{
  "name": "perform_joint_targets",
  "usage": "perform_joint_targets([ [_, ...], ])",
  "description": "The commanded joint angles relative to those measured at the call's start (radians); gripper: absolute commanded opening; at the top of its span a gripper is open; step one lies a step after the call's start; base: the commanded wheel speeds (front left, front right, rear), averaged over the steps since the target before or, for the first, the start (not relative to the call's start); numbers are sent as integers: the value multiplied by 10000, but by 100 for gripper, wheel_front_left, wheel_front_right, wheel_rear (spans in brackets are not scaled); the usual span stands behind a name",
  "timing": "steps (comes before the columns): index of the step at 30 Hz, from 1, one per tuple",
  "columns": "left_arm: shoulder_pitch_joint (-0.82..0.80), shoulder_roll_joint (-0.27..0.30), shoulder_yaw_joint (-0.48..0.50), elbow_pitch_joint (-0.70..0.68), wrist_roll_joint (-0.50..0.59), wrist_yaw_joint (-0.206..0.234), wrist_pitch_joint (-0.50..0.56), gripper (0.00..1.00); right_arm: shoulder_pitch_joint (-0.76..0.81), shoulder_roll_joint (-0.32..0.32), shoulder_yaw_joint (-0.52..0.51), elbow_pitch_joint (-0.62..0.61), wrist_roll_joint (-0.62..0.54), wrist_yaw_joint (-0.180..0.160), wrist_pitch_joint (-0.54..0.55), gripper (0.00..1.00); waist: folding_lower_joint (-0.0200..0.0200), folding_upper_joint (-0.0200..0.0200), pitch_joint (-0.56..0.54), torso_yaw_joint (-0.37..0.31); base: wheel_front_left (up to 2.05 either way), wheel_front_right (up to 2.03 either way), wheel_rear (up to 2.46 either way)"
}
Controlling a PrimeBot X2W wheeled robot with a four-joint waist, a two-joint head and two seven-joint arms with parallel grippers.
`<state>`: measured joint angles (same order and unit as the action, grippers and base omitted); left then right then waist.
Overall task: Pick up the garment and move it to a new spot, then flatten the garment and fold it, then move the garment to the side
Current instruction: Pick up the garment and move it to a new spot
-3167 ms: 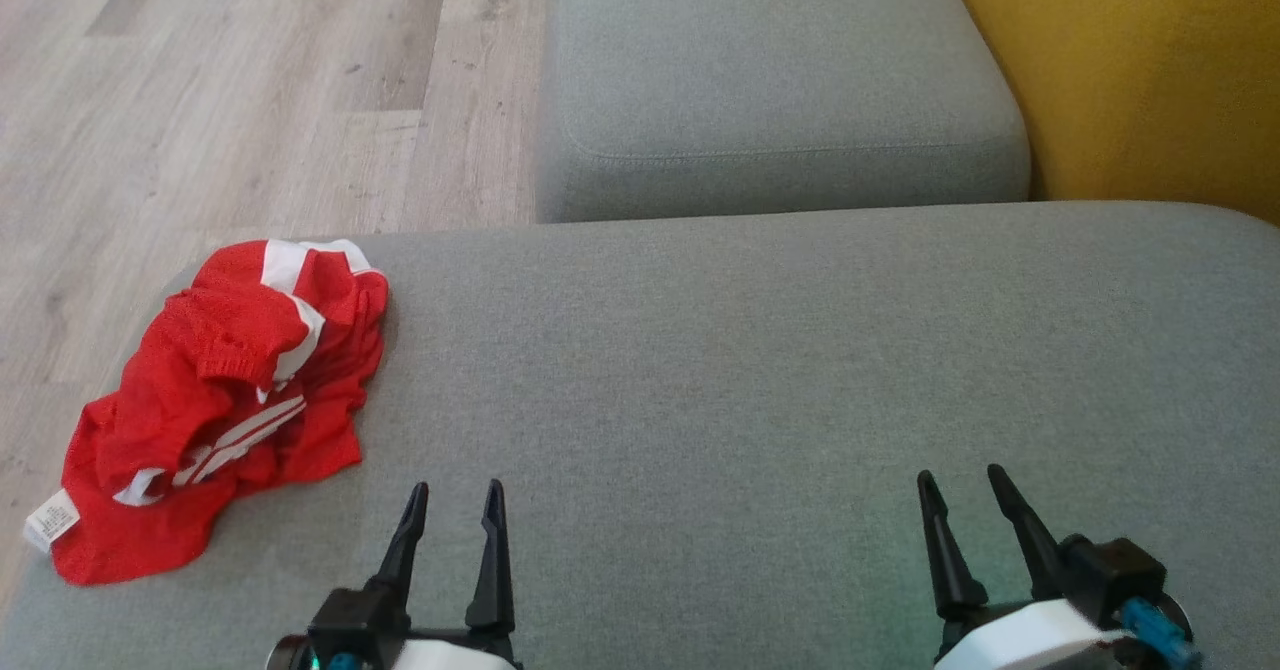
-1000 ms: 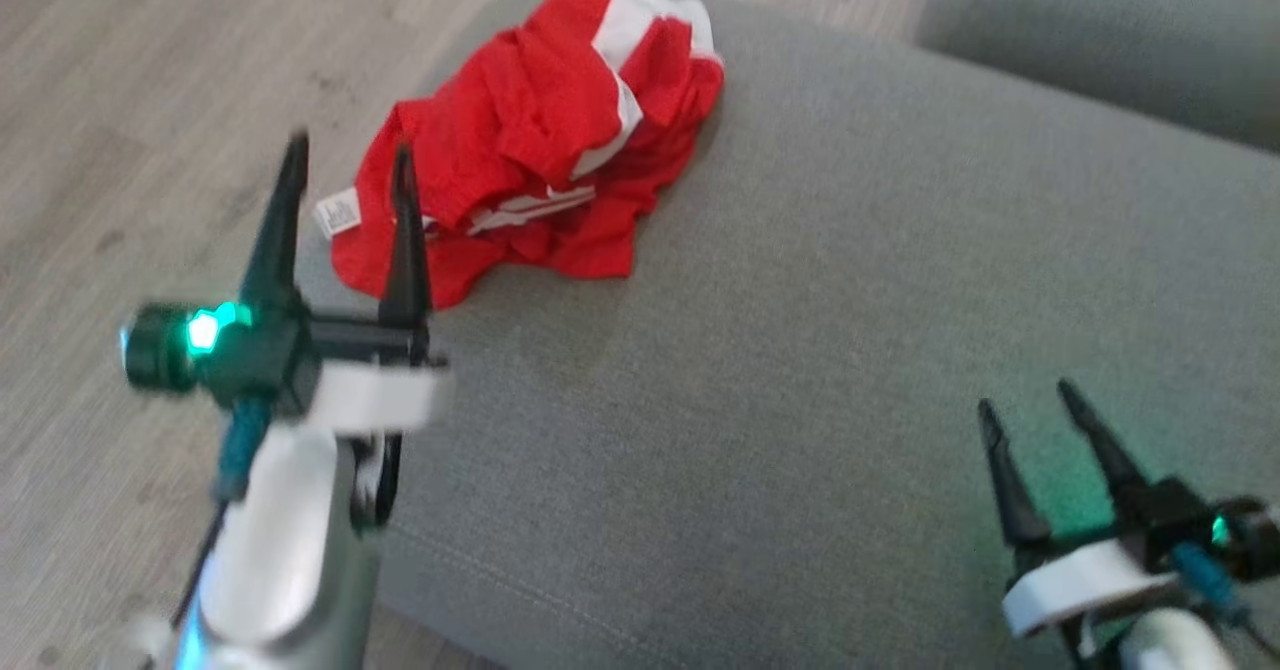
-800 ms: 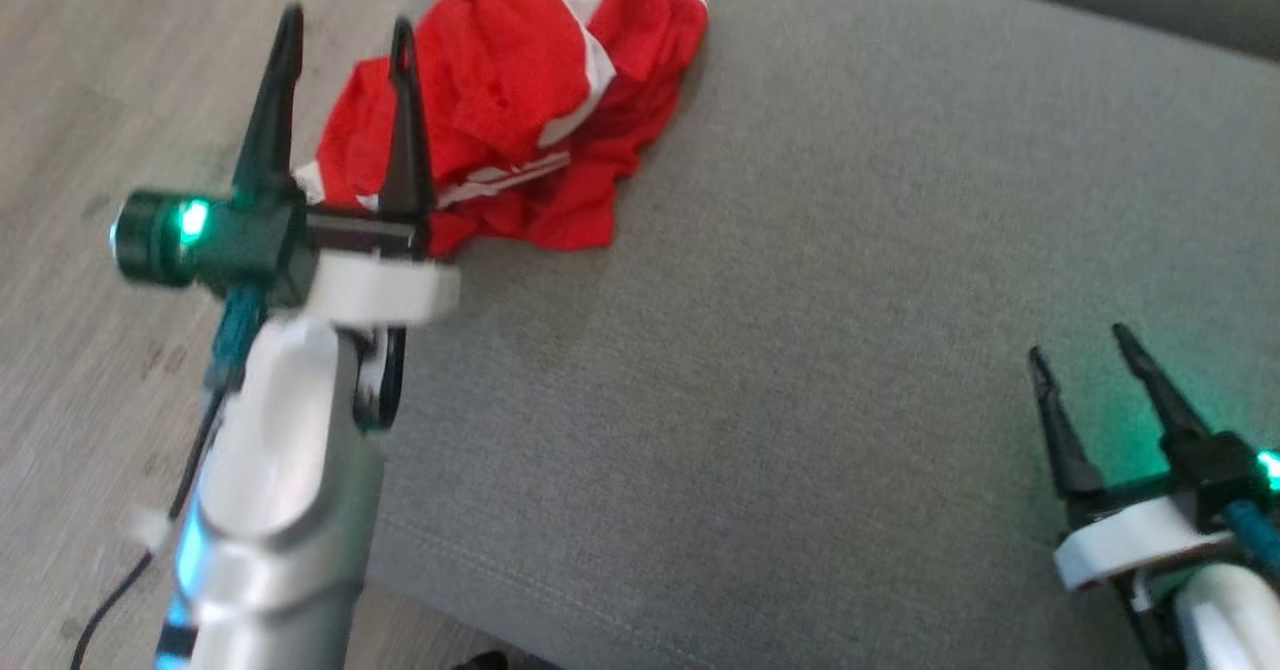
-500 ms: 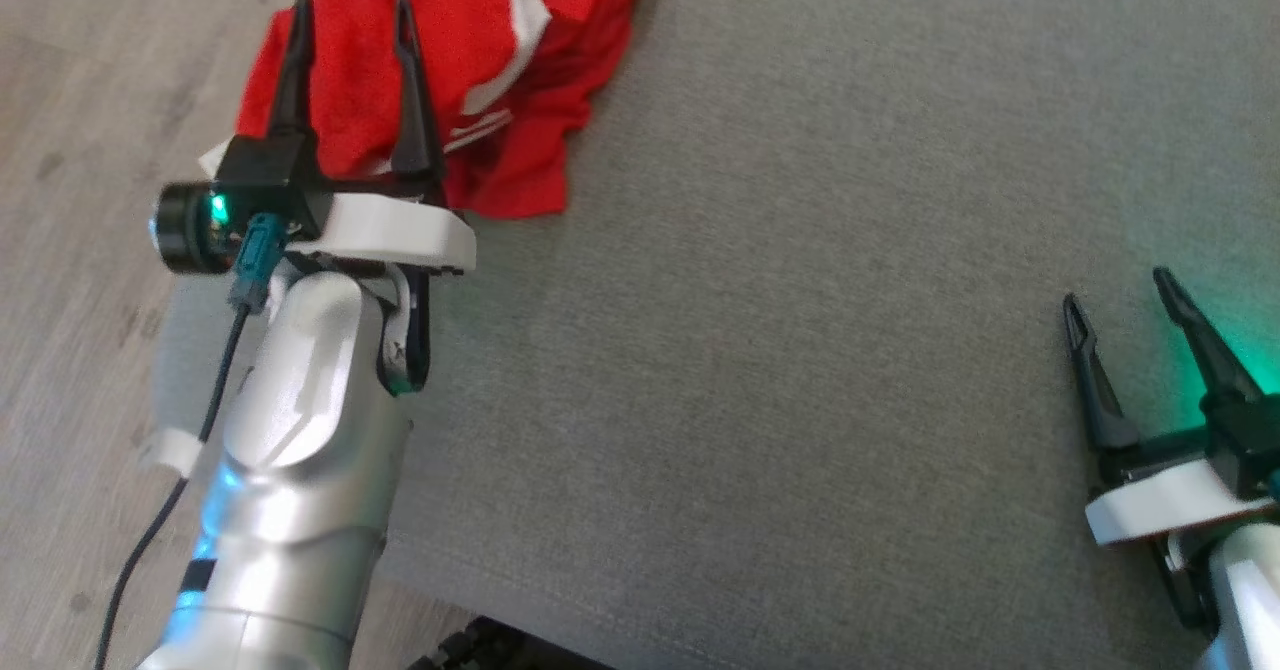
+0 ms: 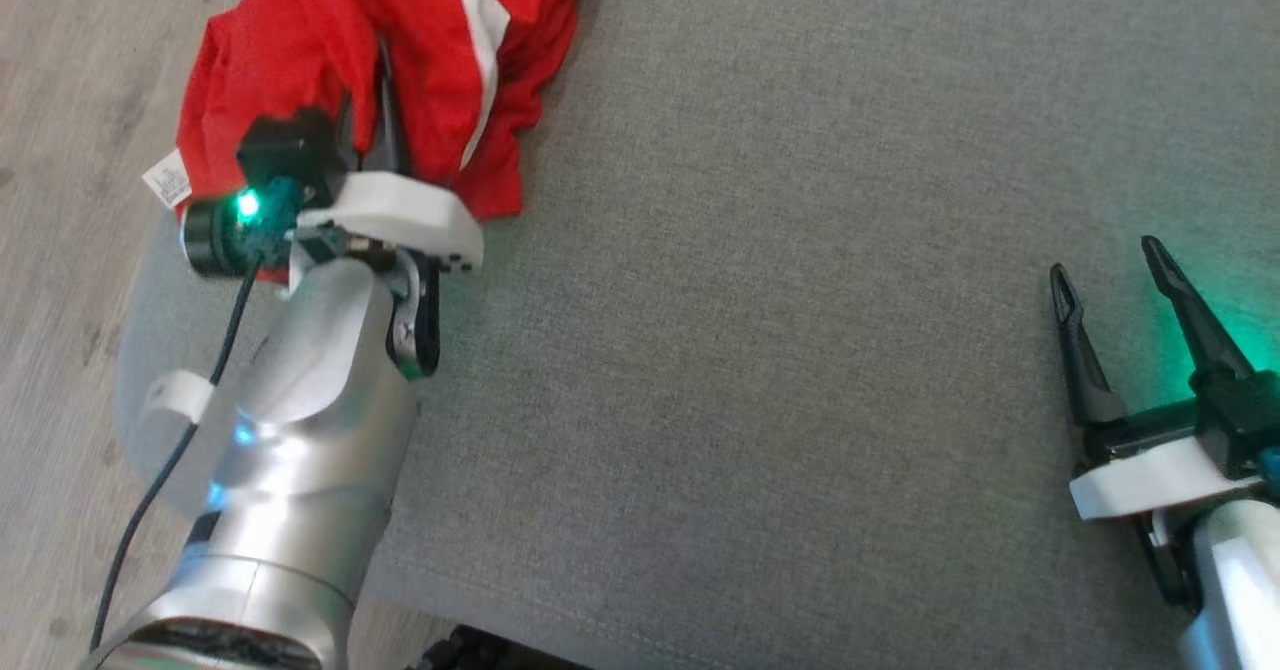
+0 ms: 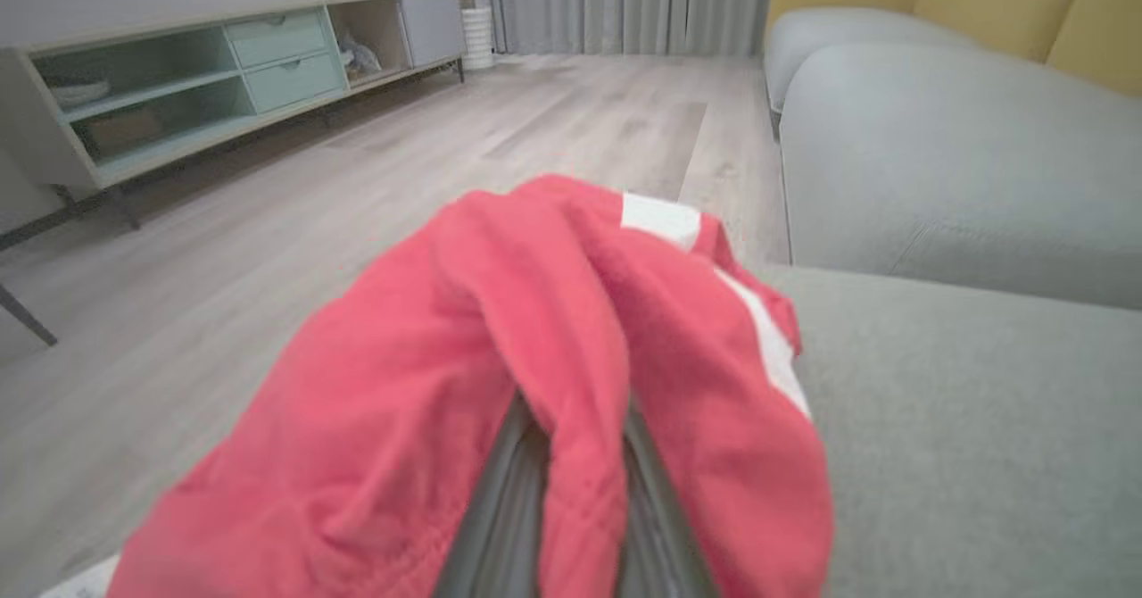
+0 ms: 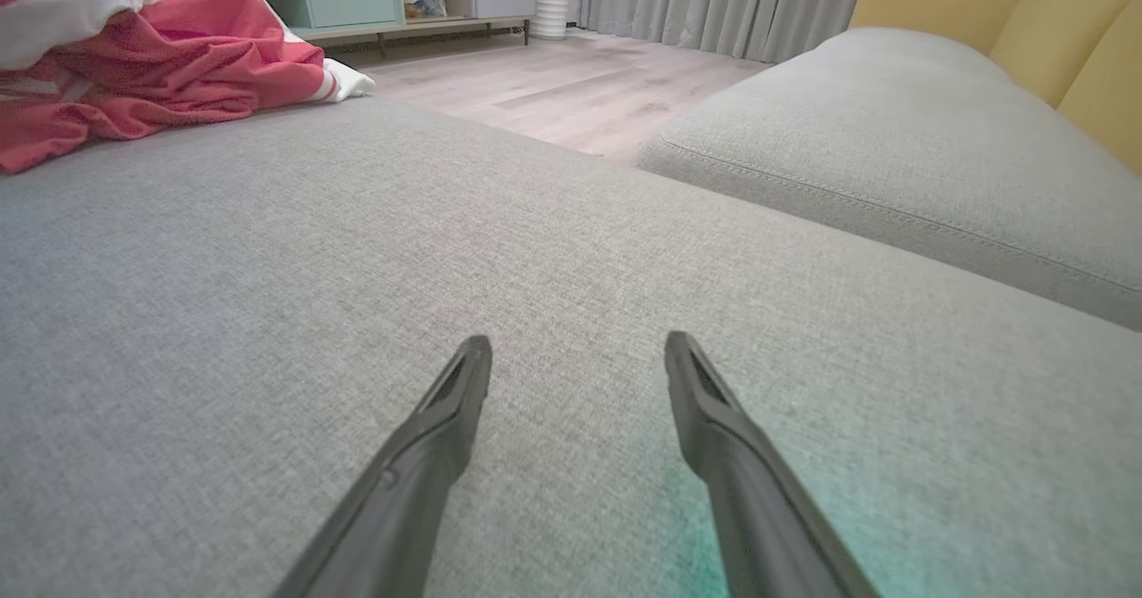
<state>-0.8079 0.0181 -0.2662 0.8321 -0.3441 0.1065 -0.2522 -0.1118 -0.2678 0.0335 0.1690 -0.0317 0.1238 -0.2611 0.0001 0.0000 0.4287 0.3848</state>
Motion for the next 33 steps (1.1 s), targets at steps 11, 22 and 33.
perform_joint_targets([
  [11,-1116,1357,-221,-1970,1635,-623,-94,0,-205,1348,1099,592,448,69,-7,100,-1,0,-2344,-1774,0,0,0],
  [22,-2087,1395,-1116,-2056,1920,-1616,148,0,268,2085,1697,644,951,69,-7,100,-1,0,-4300,-5030,0,0,0],
  [33,-2095,851,-1738,-1588,1418,-2091,332,0,168,2171,1864,296,1475,69,-7,100,-1,0,-3988,-7509,0,0,0],
])
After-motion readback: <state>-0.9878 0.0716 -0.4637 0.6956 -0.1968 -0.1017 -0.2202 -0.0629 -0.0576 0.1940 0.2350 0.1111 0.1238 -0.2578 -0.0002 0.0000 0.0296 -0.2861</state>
